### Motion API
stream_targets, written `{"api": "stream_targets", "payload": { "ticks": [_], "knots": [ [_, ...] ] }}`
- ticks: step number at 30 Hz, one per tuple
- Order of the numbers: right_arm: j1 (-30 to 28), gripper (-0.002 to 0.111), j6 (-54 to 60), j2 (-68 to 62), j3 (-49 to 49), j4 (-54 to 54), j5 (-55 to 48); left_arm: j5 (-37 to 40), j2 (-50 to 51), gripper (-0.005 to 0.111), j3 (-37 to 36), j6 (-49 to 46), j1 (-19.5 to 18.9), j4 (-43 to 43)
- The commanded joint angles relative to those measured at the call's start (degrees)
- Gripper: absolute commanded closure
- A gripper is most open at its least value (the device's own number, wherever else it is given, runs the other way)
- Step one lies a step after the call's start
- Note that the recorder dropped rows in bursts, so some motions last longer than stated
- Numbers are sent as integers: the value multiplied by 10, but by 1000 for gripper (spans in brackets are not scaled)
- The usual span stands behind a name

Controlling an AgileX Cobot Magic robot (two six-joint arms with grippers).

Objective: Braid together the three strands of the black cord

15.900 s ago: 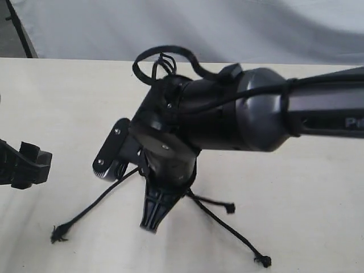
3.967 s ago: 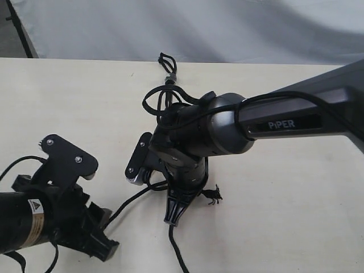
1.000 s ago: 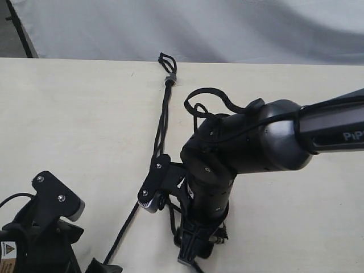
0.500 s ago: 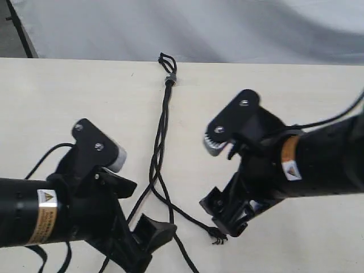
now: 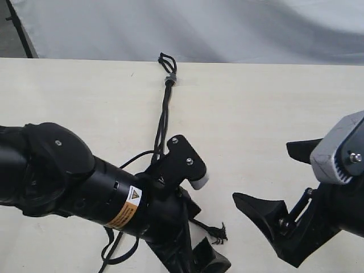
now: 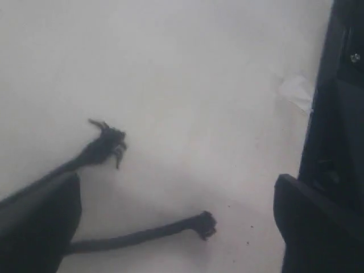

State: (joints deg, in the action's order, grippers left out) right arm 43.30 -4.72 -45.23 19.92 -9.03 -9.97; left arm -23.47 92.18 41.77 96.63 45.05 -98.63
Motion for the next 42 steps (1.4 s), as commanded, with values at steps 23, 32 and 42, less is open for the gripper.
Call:
{"api": "stream_targets", "payload": {
  "ticks": [23, 32, 42],
  "knots": [
    [-3, 4, -4, 8, -10, -7, 21, 455, 63, 22, 80, -880, 77, 1071],
    [-3, 4, -4, 8, -10, -7, 24, 459, 102, 22, 80, -880, 77, 1083],
    [-3, 4, -4, 8, -10, -7, 26, 460, 118, 51, 80, -888, 77, 1083]
  ]
}}
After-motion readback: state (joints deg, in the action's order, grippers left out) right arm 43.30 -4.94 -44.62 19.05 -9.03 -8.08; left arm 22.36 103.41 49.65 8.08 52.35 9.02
